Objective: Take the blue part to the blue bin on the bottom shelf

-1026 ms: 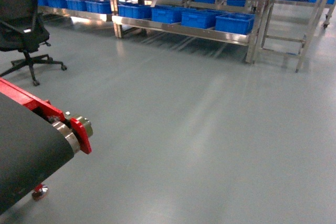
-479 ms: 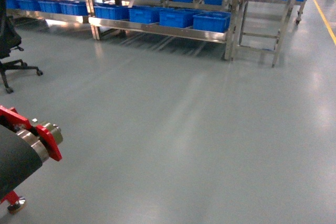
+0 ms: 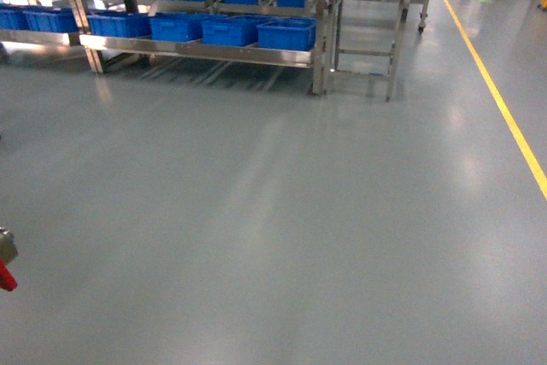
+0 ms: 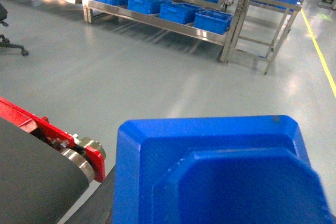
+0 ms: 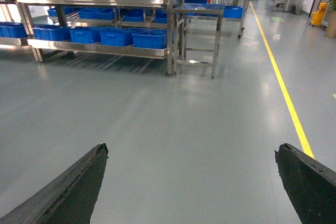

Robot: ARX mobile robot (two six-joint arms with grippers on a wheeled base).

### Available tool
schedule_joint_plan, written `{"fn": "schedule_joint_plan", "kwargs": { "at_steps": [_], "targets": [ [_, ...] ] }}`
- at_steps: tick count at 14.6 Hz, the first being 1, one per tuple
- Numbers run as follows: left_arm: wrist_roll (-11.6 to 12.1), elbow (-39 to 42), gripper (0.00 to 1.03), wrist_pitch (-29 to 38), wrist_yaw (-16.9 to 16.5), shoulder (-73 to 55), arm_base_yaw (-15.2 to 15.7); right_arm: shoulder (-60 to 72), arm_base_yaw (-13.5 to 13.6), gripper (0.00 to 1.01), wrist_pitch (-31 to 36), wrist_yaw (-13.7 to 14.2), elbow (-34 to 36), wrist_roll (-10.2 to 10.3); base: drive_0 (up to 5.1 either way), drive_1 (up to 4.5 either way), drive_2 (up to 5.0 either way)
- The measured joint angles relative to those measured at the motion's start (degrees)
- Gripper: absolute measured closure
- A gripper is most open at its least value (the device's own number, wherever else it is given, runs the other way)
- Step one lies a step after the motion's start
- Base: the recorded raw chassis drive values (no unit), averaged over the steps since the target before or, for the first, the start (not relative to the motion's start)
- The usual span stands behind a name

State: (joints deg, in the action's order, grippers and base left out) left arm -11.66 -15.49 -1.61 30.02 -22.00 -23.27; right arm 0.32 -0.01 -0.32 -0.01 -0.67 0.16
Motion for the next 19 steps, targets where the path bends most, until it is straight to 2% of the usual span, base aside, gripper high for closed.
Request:
{"fn": "schedule_joint_plan", "kwargs": {
  "at_steps": [11,19],
  "targets": [
    [0.02,0.00,0.60,-0.02,-0.15,-0.02,-0.11,0.00,-0.02,0.03,0.07,0.09,-0.02,0.00,-1.3,-1.35,-1.3],
    [0.02,-0.02,0.60,-0.07,0.02,0.02,-0.15,0.00,0.00,0.03,-0.02,0.02,0.00,0.00,0.0,4.07,-4.1]
  ]
}}
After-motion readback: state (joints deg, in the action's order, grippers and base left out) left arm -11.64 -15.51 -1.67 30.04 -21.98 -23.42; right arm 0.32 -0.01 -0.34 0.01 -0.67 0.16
